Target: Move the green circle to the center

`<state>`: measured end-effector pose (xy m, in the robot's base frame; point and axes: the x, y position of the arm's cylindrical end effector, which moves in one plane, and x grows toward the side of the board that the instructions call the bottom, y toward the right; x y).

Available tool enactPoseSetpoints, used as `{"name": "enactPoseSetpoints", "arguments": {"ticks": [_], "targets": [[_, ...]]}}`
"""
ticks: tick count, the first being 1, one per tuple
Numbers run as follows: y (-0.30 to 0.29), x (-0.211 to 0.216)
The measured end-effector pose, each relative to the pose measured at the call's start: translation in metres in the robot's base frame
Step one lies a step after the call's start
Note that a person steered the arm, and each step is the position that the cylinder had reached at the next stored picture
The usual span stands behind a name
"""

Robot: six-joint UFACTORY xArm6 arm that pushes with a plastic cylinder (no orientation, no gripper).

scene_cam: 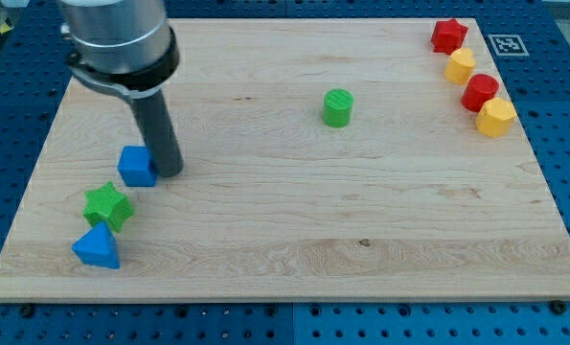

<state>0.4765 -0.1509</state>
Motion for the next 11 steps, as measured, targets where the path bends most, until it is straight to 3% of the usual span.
{"name": "enactPoseSetpoints", "arguments": {"ticks": [2,3,5,6,8,11], "targets": [[-0.019,0.000],[0.048,0.005],[0.258,0.013],[0.329,-0.008],[0.330,-0.075],[0.230,-0.091]]}}
